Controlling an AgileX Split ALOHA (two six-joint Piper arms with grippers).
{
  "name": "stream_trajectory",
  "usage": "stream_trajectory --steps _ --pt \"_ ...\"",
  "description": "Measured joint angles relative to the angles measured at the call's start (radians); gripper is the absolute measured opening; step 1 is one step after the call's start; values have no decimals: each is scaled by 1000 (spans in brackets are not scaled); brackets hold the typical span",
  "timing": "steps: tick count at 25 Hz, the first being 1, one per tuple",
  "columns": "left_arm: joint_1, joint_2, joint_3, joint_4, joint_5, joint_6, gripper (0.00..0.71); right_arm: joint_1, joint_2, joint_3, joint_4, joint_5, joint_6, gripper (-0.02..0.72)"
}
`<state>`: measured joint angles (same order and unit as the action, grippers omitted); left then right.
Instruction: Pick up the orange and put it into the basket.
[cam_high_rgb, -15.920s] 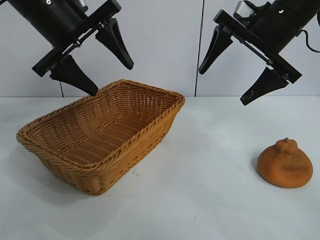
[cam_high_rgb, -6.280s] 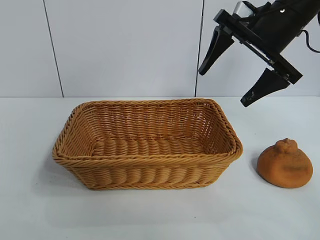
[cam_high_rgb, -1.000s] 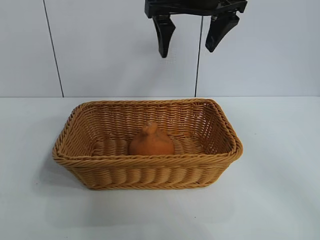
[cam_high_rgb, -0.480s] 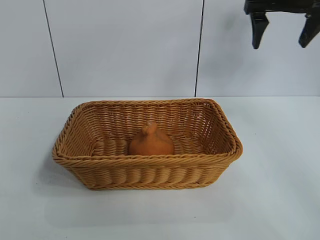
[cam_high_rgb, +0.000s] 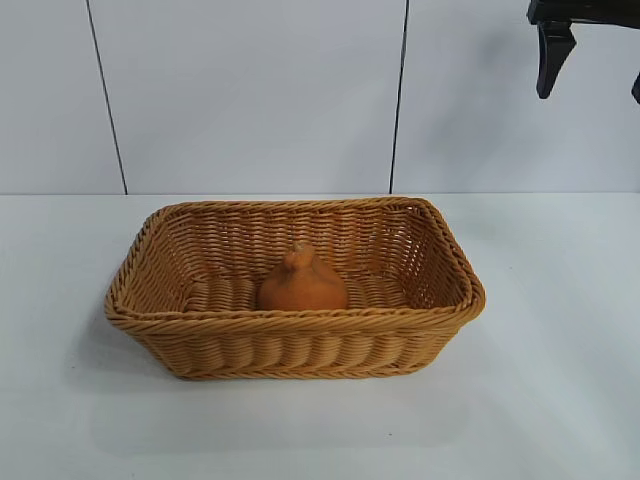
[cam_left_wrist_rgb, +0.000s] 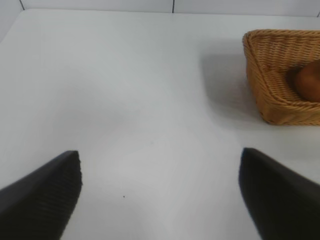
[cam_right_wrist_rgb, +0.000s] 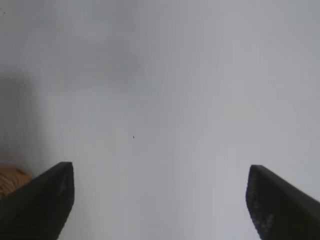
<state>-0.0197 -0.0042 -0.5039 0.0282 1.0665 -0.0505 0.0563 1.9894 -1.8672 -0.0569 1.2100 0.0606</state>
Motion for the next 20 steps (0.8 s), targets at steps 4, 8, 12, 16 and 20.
stream_trajectory --steps 4,8,12,16,20 --pt "0 0 0 0 -1 0 613 0 -143 232 57 -1 -16 641" --pt "0 0 0 0 -1 0 613 0 -352 512 116 0 -47 641" --pt "0 0 0 0 -1 0 613 0 -590 777 132 9 -52 641" --pt "0 0 0 0 -1 0 613 0 -823 1000 130 -17 -61 641" --pt "0 0 0 0 -1 0 613 0 -1052 1182 124 -124 -81 641"
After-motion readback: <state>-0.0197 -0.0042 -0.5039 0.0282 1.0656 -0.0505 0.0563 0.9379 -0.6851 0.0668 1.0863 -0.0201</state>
